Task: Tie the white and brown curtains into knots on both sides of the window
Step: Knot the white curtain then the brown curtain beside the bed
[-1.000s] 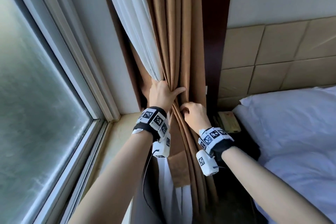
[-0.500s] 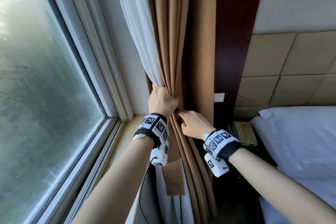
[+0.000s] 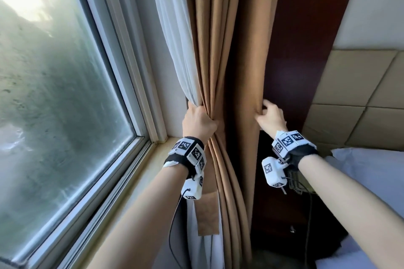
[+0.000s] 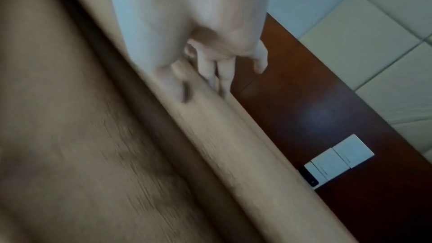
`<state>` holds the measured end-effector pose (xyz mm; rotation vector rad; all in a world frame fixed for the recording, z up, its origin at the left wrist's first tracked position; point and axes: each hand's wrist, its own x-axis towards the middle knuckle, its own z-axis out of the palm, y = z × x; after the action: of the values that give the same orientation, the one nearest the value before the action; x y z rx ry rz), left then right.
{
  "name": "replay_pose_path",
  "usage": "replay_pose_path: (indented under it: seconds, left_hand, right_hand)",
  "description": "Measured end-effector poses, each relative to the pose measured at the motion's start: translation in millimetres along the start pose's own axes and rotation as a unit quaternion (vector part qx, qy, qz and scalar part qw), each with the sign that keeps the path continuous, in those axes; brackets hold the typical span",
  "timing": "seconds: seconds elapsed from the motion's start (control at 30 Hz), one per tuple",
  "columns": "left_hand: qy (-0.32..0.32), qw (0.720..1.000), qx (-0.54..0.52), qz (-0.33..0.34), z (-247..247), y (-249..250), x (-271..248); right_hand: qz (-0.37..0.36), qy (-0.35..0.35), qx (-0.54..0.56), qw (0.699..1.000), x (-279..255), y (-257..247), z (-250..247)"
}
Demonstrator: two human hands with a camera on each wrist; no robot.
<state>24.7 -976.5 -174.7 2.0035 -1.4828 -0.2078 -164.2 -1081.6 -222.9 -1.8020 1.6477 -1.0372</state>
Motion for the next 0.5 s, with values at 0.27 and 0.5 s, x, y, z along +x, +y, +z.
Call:
replay_pose_path:
  seconds: [0.27,0.5]
  left_hand:
    - [0.023,0.999,-0.023,-0.007,5.4,-1.1,5.8]
    - [0.006,0.999,-0.034,0.015,13.0,6.9,2.5]
  right_hand:
    - [-0.133,0.081,0.007,0.988,-48.1,18.6,-8.7]
    - [-0.209,0.046,-0.044,0.976,-72.1,10.8,25.6]
